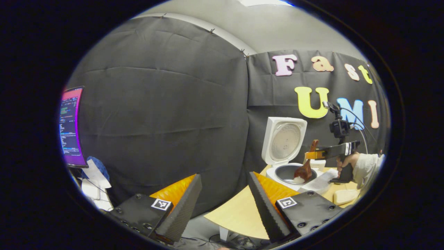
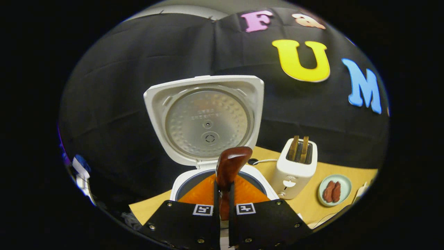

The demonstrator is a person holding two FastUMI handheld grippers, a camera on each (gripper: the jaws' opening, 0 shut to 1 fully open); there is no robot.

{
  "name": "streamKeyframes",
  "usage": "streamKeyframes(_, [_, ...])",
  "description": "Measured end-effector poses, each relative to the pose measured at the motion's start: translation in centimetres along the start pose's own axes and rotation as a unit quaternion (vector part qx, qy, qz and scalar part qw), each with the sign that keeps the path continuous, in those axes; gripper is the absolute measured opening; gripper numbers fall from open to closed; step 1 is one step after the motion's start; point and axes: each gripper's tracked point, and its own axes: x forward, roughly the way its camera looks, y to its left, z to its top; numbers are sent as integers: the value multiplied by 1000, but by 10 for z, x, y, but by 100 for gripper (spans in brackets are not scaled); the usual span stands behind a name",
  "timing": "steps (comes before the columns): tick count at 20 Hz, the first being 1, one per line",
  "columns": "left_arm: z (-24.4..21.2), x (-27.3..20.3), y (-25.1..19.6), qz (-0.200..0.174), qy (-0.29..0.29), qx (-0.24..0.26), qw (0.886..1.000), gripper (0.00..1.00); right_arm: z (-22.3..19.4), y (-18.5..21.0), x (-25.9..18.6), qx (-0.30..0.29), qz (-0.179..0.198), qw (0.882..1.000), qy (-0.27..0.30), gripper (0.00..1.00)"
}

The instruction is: Close the left gripper, press the button to open the rice cooker; take a wooden spoon from the chopstick holder with the right hand, scoop a spoonful of rice and pour it into the rice cooker, then put the wooden spoon back into the chopstick holder.

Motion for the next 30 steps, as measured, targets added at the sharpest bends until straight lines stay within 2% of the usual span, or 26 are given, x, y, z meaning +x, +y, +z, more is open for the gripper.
streamKeyframes(3, [1, 1, -1, -3, -1, 2, 1000, 99, 1, 5, -4, -107, -12, 994, -15, 10])
streamKeyframes(6, [1, 6, -4, -5, -4, 1, 1000, 97, 7, 10, -11, -200, -27, 979, -40, 10])
streamKeyframes(8, [0, 4, -6, -8, -3, -1, 1000, 95, 13, 12, -15, -228, -30, 972, -55, 10])
streamKeyframes(9, [0, 3, -8, -10, -2, -1, 1000, 95, 14, 12, -17, -225, -29, 972, -56, 10])
streamKeyframes(11, [6, 4, -16, -17, -6, 2, 1000, 99, 14, 11, -22, -188, -22, 981, -48, 10])
streamKeyframes(12, [7, 4, -20, -22, -9, 5, 1000, 95, 17, 8, -26, -160, -16, 986, -46, 10])
streamKeyframes(14, [13, 6, -29, -29, -16, 10, 999, 99, 25, 0, -37, -96, -3, 994, -54, 10])
streamKeyframes(15, [15, 6, -34, -34, -17, 10, 999, 95, 30, -3, -41, -63, 4, 996, -58, 10])
streamKeyframes(16, [16, 7, -38, -38, -18, 11, 999, 99, 34, -9, -44, -33, 8, 997, -62, 10])
streamKeyframes(19, [20, 11, -50, -48, -26, 20, 998, 99, 43, -30, -64, 24, 3, 997, -73, 10])
streamKeyframes(20, [28, 10, -56, -52, -30, 23, 998, 95, 46, -38, -72, 33, -3, 997, -77, 10])
streamKeyframes(21, [33, 10, -61, -57, -33, 25, 998, 99, 49, -47, -81, 40, -10, 996, -81, 10])
streamKeyframes(29, [67, 6, -110, -97, -67, 25, 993, 99, 50, -132, -137, 112, -70, 986, -102, 10])
streamKeyframes(30, [69, 4, -116, -103, -70, 26, 992, 91, 47, -143, -146, 119, -81, 984, -104, 10])
